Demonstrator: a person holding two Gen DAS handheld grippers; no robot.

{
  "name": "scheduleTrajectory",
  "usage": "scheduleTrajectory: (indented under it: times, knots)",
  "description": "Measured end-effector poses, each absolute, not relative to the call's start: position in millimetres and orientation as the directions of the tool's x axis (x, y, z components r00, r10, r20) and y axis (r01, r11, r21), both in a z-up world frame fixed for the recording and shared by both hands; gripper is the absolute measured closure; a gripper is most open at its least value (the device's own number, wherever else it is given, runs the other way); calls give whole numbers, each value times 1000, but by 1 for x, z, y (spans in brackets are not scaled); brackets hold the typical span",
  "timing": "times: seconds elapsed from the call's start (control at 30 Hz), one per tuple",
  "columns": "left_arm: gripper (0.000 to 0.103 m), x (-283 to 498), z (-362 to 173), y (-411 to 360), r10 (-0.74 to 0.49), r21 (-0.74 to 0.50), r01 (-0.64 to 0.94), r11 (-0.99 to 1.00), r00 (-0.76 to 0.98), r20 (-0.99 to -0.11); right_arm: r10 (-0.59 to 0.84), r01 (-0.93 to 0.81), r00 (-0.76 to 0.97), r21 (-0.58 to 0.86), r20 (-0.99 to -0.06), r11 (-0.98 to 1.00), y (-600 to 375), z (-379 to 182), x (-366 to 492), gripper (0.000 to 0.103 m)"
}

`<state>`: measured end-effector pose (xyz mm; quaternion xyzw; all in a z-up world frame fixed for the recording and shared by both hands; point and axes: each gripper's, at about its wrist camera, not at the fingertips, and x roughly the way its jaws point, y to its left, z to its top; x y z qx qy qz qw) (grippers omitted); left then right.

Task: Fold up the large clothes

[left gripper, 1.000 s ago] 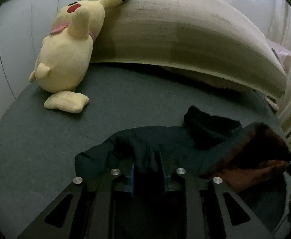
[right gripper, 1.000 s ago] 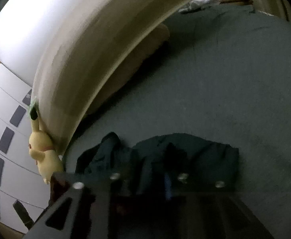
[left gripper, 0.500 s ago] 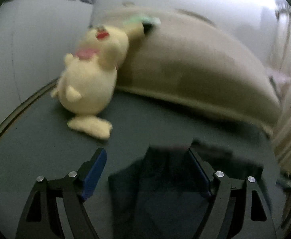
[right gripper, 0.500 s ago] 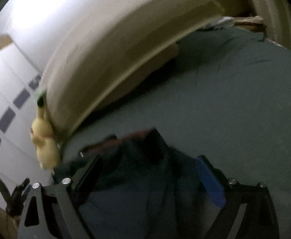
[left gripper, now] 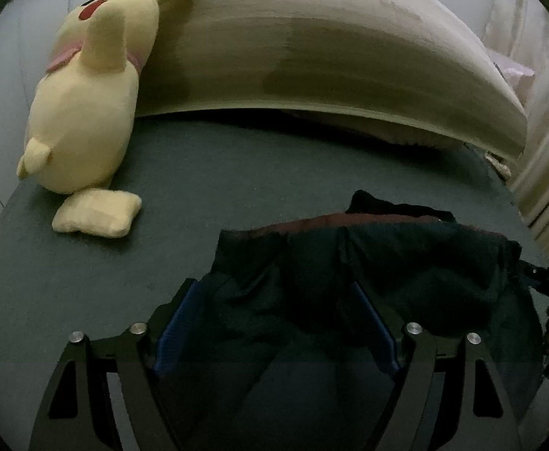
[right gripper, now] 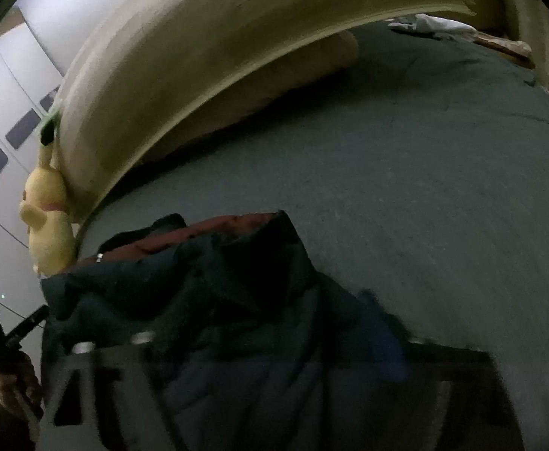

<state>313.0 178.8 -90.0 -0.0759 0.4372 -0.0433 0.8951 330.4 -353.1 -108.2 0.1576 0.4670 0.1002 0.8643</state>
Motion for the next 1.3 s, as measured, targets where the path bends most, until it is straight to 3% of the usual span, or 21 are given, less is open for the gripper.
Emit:
scheduleTrajectory:
  times: [0.07,0.13,0.17,0.23,0.6,0.83,1.07,1.17,1.23,1.27,1.3]
  knots:
    - [40,320,-97,176,-134,-170,-6,985,593,-794,317,-32,522,353,-791,935,-350,-111,334,63]
    - [85,325,-101,179,-94,-143,-41,989,571,-815,298,-42,519,325,-801,945,-346,-109,335,71]
    - [90,328,-105,182,-82,-138,-59,989,557,-826,297,-48,517,319,-803,946,-345,-109,336,82]
    - [95,329,-107,187,-100,-164,-66,984,555,-826,277,-58,525,292,-804,955,-342,-100,333,90]
    - [100,327,-64,185,-32,-115,-71,991,701,-712,188,-102,669,162,-719,982,-338,-29,322,95]
    - [100,355,-117,180,30,-55,-126,990,591,-806,112,-39,591,110,-799,993,-332,-88,355,95]
    - [98,364,-135,175,85,9,-135,991,566,-820,80,-8,545,91,-835,996,-332,-121,362,94]
    - [97,361,-130,172,94,16,-138,990,575,-813,69,-3,535,80,-842,997,-326,-120,368,89]
    - [92,355,-119,174,94,5,-151,989,589,-802,65,1,541,78,-839,997,-326,-109,367,76]
    - [84,347,-108,178,104,-1,-173,985,598,-795,73,0,547,87,-834,996,-326,-105,365,46]
    - [60,341,-96,181,120,-9,-204,979,609,-784,72,8,565,93,-822,996,-327,-98,359,12]
